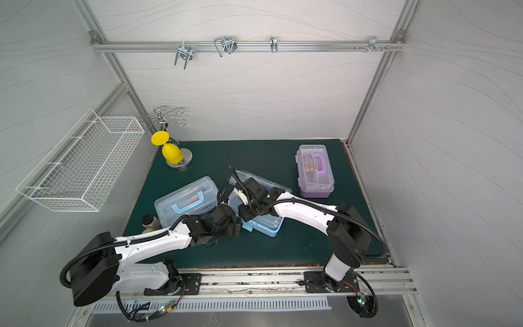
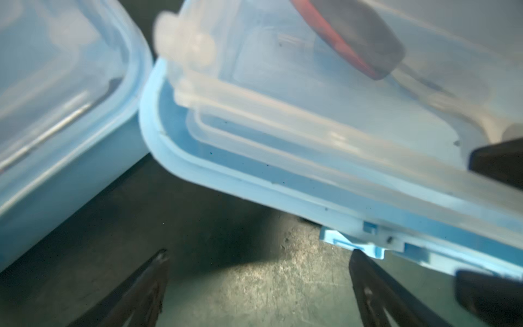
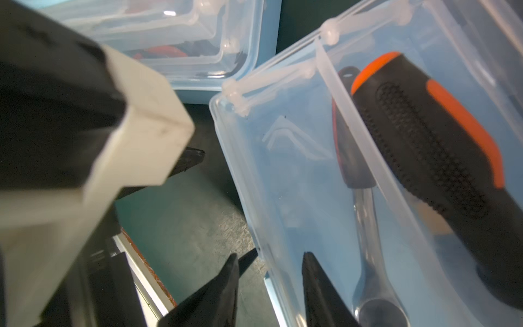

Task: Close toolboxes
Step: Close the toolbox lid.

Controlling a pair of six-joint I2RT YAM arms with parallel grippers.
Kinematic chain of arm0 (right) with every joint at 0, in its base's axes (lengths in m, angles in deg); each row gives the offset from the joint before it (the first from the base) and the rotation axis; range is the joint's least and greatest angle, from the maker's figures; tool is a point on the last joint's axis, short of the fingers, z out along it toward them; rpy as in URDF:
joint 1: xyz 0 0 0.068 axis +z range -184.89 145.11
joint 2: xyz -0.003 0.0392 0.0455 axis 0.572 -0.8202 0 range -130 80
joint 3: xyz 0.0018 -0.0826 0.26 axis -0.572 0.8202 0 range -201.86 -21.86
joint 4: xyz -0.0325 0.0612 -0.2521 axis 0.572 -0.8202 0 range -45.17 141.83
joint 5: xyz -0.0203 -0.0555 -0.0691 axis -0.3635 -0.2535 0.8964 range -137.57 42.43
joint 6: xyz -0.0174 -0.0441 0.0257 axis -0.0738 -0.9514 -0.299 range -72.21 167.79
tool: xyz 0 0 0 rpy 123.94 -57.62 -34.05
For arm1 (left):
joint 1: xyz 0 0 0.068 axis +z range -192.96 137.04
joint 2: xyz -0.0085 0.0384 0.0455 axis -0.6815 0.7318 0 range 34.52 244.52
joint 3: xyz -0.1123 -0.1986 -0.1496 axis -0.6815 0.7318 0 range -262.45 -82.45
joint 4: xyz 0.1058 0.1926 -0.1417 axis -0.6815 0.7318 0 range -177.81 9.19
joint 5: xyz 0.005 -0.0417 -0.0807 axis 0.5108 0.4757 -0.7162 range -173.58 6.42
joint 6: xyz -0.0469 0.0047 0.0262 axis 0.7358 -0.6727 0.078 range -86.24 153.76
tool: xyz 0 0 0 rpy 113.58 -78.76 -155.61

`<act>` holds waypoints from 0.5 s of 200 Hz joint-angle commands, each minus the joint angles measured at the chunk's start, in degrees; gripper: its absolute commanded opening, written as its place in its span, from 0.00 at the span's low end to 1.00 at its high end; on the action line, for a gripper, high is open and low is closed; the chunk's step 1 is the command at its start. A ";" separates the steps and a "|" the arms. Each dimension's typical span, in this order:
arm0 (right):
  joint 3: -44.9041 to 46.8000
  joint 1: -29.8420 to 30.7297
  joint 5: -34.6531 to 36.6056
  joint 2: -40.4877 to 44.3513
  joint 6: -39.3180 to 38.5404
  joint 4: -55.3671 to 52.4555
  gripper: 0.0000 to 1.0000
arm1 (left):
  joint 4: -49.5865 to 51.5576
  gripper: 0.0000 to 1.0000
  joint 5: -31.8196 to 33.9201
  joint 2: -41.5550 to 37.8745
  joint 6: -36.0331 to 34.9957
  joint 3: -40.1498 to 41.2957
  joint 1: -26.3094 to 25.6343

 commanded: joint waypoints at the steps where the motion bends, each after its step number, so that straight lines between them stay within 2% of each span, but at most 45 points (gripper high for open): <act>1: 1.94 -0.95 1.22 -2.00 3.42 -6.90 0.39 | -0.69 0.99 1.83 -0.94 1.40 0.65 0.23; 26: 2.29 -0.95 1.64 -1.81 3.42 -6.89 0.39 | -0.21 0.99 2.02 -1.76 1.66 1.08 0.29; 100: 3.01 0.82 4.40 2.14 3.92 -7.26 0.48 | 2.46 0.99 3.48 -5.24 1.75 1.72 0.28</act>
